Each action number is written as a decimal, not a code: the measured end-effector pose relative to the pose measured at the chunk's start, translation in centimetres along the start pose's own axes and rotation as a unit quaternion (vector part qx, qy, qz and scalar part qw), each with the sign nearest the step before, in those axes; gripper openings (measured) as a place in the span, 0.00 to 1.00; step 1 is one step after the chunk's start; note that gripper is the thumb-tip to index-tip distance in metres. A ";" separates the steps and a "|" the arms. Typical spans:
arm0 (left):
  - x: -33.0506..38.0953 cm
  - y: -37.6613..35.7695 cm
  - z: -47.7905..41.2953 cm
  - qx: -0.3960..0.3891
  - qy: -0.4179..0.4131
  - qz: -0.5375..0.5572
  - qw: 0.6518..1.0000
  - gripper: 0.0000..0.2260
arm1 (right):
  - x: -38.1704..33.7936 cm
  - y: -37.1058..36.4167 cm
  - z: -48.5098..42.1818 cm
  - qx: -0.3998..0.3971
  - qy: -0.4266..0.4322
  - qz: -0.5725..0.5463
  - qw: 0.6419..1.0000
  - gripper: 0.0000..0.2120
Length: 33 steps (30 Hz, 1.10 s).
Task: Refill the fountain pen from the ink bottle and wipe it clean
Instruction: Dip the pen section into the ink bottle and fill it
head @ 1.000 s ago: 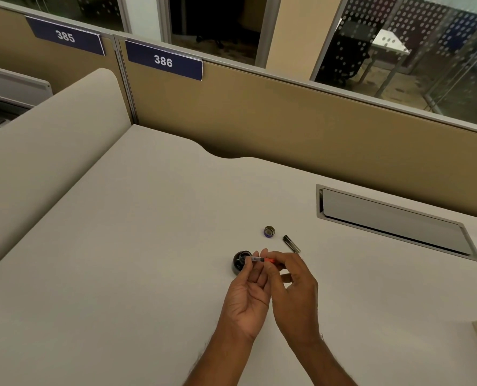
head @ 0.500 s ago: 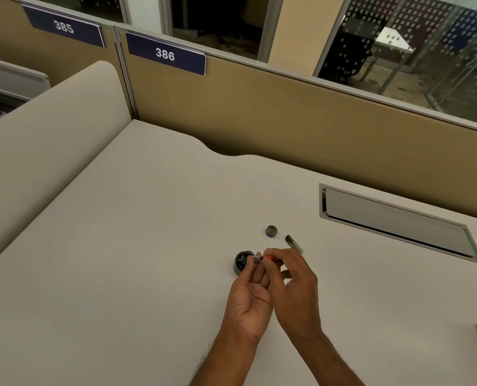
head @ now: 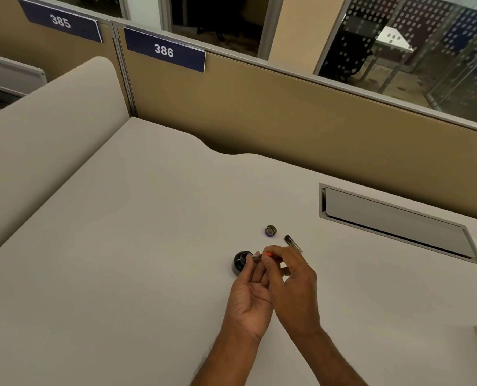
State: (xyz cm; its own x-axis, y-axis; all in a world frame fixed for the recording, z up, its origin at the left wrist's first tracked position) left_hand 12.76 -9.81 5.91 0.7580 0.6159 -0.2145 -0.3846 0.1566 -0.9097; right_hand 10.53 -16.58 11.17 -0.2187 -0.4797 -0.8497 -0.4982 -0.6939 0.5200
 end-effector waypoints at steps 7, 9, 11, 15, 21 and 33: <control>-0.5 -0.2 -0.2 -0.013 0.012 0.037 0.999 0.13 | -0.2 0.0 0.1 0.015 -0.003 0.054 0.998 0.04; -0.6 -0.2 -0.3 -0.018 0.015 0.058 0.998 0.13 | -0.3 0.0 0.1 0.020 -0.003 0.068 0.998 0.04; -0.7 -0.2 -0.3 -0.019 0.019 0.073 0.997 0.14 | -0.4 0.0 0.1 0.022 -0.001 0.079 0.997 0.04; -0.8 0.2 -0.5 -0.010 0.026 0.072 0.997 0.13 | -0.8 -0.2 0.0 0.026 0.004 0.102 0.994 0.03; -0.6 1.0 -1.2 -0.013 0.022 0.055 0.998 0.38 | -1.7 -0.4 -0.3 0.038 0.021 0.126 0.991 0.01; -0.6 1.3 -1.6 0.016 0.034 0.062 0.997 0.26 | -1.5 -0.9 -0.4 0.036 0.035 0.134 0.990 0.02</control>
State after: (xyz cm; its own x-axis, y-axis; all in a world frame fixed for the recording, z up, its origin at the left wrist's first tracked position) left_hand 12.60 -11.21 4.25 0.7368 0.5791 -0.3489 -0.4937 0.1082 -0.8629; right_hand 11.65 -15.45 12.05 -0.2933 -0.6796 -0.6724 -0.4895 -0.4974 0.7162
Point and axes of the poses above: each hand's wrist, its own z-axis away from the middle knuckle, its own y-axis out of the back of the hand, x = y × z, the point moved 7 cm from there along -z, towards the middle knuckle, and after that the axes turned 11 degrees about -x, right-handed, at the moved point
